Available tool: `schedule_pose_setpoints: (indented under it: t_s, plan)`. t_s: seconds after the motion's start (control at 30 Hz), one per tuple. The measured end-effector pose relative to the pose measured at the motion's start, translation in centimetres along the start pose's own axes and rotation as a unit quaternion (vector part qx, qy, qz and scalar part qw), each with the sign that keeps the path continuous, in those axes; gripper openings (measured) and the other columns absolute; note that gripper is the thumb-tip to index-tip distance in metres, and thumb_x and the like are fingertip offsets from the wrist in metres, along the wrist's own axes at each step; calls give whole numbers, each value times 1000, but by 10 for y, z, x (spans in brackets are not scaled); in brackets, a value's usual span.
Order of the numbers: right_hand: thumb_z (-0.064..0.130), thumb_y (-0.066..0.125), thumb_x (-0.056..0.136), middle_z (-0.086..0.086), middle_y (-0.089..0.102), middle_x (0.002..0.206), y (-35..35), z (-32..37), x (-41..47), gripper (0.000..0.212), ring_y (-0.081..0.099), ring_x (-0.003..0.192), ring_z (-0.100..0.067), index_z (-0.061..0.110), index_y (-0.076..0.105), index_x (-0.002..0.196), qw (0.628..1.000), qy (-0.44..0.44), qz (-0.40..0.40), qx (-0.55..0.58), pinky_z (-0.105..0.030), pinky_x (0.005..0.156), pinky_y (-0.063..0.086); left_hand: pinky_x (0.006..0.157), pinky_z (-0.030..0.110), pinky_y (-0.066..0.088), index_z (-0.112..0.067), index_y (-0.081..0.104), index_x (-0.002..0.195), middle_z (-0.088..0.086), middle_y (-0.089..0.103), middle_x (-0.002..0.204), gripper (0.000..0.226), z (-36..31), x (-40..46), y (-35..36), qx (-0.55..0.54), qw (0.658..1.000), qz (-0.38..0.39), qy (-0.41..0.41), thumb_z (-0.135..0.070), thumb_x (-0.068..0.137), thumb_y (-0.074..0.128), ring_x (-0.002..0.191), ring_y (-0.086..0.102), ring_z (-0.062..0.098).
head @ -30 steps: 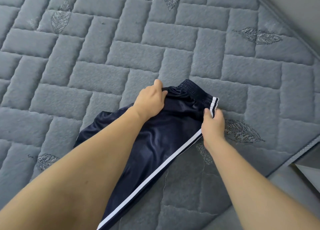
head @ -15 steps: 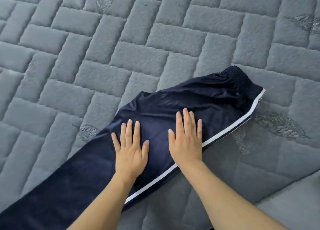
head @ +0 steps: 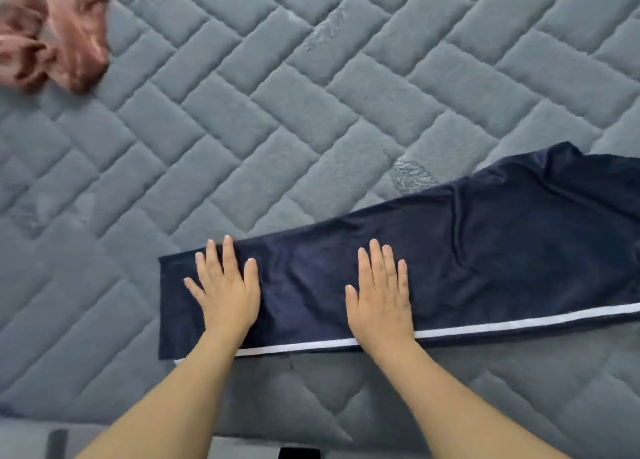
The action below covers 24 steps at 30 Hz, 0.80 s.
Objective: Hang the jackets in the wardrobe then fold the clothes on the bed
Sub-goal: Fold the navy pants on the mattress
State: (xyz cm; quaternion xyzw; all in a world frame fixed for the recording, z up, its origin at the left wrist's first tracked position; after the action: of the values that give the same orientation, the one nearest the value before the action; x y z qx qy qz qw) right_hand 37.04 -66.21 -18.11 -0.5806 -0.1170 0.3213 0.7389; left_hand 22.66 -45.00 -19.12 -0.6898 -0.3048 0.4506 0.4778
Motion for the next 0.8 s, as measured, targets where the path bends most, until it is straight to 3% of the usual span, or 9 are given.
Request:
schedule_pose_setpoints:
  t_s: [0.13, 0.23, 0.3, 0.37, 0.53, 0.67, 0.8]
  plan:
    - [33, 72, 80, -17, 43, 147, 29, 107, -19, 68, 41, 136, -35, 5, 51, 138, 996, -81, 11, -18, -52, 111, 33, 117, 53, 15, -19, 30, 152, 6, 21, 160, 53, 91, 29, -35, -31, 999, 0, -19, -34, 102, 39, 145, 17, 32]
    - [40, 76, 71, -10, 63, 123, 51, 184, -44, 53, 60, 114, -33, 13, 68, 116, 983, -182, 14, -17, -48, 97, 46, 106, 49, 33, -22, 49, 139, 5, 39, 147, 41, 120, 53, -57, -16, 998, 18, 57, -27, 99, 48, 128, 35, 34]
    - [47, 71, 71, -3, 58, 102, 69, 231, -65, 41, 57, 93, -28, 18, 63, 98, 968, -248, 40, -16, -41, 84, 41, 100, 46, 38, -20, 58, 126, 6, 44, 137, 30, 124, 68, -63, 1, 992, 47, 120, -26, 98, 51, 120, 39, 35]
    - [51, 68, 68, -1, 52, 96, 88, 262, -79, 44, 51, 86, -25, 18, 57, 95, 960, -267, 74, -29, -38, 79, 43, 97, 47, 41, -18, 60, 117, 6, 44, 133, 23, 120, 78, -64, 8, 980, 82, 180, -26, 98, 52, 117, 41, 33]
    - [36, 77, 66, -1, 49, 80, 99, 298, -75, 32, 49, 71, -22, 18, 56, 82, 969, -237, 51, -52, -33, 62, 44, 92, 46, 47, -22, 62, 118, 2, 47, 131, 26, 115, 84, -70, -25, 957, 100, 271, -34, 96, 56, 116, 45, 28]
    - [41, 72, 73, 0, 46, 70, 94, 299, -69, 32, 45, 62, -22, 17, 50, 72, 966, -253, 21, -44, -33, 56, 38, 96, 47, 44, -24, 63, 120, -2, 47, 132, 27, 117, 86, -64, -41, 954, 107, 278, -36, 96, 55, 115, 42, 25]
    - [35, 81, 69, 5, 45, 56, 92, 294, -71, 37, 43, 47, -17, 20, 48, 64, 959, -272, 29, -67, -27, 49, 27, 101, 42, 40, -21, 64, 114, -4, 49, 128, 21, 119, 94, -59, -83, 952, 128, 265, -28, 97, 53, 115, 40, 23]
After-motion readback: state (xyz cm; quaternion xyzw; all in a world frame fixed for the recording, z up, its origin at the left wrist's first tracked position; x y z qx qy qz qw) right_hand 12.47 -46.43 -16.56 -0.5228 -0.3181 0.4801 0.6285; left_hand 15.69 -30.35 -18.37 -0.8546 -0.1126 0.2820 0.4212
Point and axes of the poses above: each hand's wrist, its own x-axis towards the middle knuckle, its own y-axis out of the palm, z = x × y, the point moved 9 cm from there along x, towards the middle knuckle
